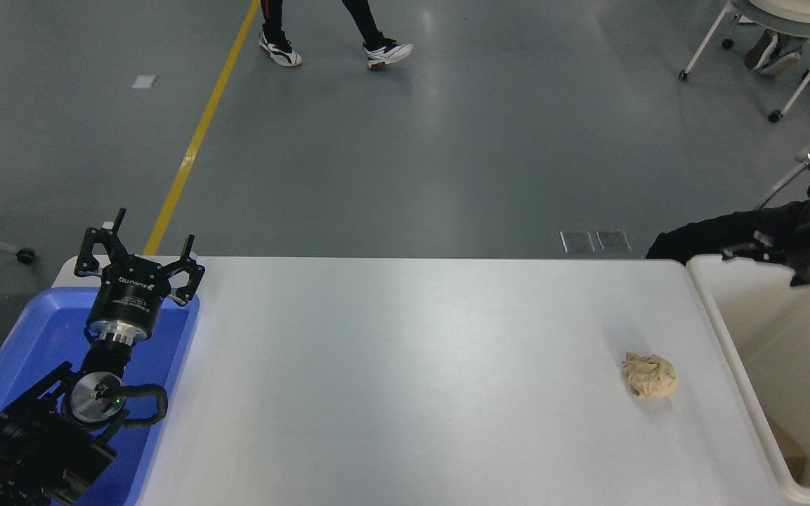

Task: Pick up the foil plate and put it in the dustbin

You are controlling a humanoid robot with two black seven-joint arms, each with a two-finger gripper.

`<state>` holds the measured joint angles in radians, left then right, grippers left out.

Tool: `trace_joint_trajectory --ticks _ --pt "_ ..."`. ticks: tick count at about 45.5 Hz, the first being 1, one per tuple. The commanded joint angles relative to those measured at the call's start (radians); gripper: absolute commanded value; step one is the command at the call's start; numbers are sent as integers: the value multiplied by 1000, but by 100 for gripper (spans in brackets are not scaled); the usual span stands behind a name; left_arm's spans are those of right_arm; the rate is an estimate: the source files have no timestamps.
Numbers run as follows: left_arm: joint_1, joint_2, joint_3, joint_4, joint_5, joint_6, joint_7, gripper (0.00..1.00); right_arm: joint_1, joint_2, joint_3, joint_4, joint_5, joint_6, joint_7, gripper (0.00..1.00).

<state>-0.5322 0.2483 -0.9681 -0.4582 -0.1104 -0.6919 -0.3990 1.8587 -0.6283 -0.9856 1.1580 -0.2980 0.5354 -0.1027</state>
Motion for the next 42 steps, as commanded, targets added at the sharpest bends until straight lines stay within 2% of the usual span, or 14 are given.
trace_joint_trajectory --ticks 1,11,18,31,42 --pt "1 0 -1 1 0 2 -1 100 299 162 -64 225 100 185 -6 100" --pt "3 0 -3 1 -2 3 -1 100 431 346 -59 311 250 250 -8 100" --pt "3 0 -3 1 -2 3 -1 100 479 429 -59 325 257 250 -9 100" --pt "3 0 -3 1 -2 3 -1 100 505 434 -77 333 264 250 -9 100" --pt "3 0 -3 1 0 5 -1 100 505 389 -107 335 276 250 -9 100"
